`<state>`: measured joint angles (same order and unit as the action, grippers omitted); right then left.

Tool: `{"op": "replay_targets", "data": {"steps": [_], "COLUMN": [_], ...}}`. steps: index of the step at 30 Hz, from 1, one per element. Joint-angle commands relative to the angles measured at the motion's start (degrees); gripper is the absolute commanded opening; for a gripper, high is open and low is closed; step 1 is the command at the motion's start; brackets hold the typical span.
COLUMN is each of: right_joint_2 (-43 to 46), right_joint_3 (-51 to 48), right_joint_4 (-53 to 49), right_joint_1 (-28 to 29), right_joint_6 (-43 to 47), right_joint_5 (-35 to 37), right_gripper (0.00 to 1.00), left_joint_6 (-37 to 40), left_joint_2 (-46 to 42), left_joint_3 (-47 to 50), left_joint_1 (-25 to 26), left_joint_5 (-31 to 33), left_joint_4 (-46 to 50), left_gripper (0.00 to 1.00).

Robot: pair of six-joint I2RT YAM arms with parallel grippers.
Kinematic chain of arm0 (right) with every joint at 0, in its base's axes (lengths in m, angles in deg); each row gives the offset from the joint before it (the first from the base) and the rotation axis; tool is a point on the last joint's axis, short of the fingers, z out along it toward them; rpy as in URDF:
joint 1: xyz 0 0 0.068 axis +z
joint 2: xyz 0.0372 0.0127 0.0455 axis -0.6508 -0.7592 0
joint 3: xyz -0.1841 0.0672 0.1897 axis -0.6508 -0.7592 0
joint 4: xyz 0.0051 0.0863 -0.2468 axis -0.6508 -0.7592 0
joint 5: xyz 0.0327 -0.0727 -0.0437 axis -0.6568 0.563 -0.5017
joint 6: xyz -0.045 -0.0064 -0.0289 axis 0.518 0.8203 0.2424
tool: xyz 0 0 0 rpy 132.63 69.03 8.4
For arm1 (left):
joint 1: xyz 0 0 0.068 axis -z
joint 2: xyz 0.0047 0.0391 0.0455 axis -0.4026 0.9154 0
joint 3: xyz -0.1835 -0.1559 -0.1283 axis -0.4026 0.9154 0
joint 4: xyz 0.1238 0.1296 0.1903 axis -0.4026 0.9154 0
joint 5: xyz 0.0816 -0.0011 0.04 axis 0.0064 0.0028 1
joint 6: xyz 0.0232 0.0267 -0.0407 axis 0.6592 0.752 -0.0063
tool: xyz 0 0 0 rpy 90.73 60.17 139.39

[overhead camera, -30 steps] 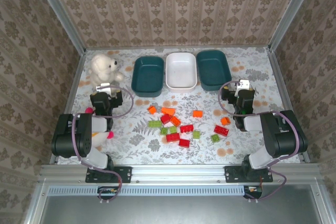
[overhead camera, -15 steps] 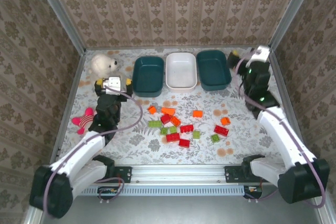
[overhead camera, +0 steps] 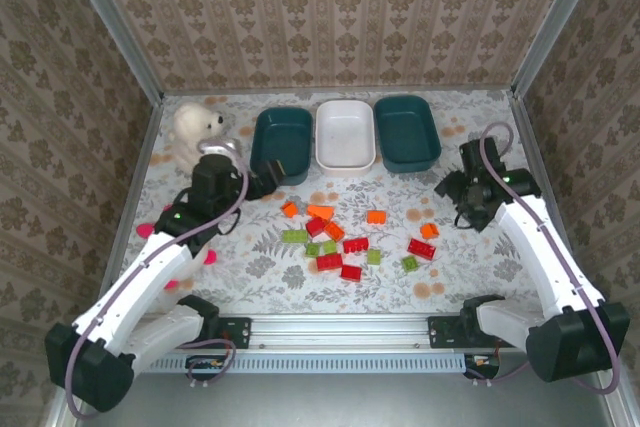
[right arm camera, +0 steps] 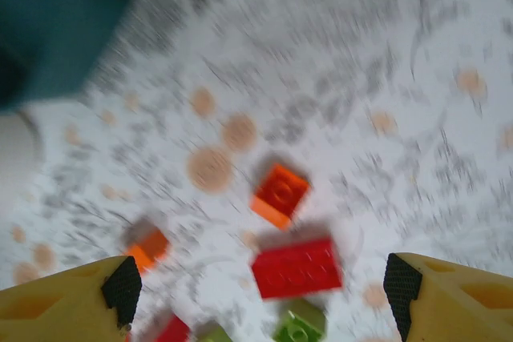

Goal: Sort the legos into containers by color

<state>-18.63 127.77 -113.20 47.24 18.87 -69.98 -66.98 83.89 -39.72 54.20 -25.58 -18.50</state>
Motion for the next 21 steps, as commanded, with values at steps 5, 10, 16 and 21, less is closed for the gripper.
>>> {"op": "replay_targets", "data": {"steps": [5,10,16,21], "right_joint_2": [-6.1,-11.3,-17.3,-20.3], "right_joint_3": [-6.5,-12.6,-12.9,-13.5], "right_joint_4": [5.1,13.7,18.2,20.5], "right_joint_1": [-1.6,-4.1,-5.0,-5.9], "right_joint_6": [-11.9,-16.5,-16.7,-15.8], "right_joint_5": [-12.4,-17.3,-18.3,-18.8], "right_gripper": [0.84,0.83,0.81,0.75], "left_joint_6": [-2.0,-2.3,-1.6,-1.3], "left_joint_2": [0.8,1.7,3.3,4.3], "left_joint_3": [-0.8,-1.1,-2.6,-3.4], "left_joint_1": [8.6,10.2,11.6,12.1], "left_joint_5": [-7.1,-6.7,-6.4,-6.5], "left_joint_4": [3.2,1.9,2.4,2.2], "left_gripper": [1.0,1.0,1.0,1.0]}}
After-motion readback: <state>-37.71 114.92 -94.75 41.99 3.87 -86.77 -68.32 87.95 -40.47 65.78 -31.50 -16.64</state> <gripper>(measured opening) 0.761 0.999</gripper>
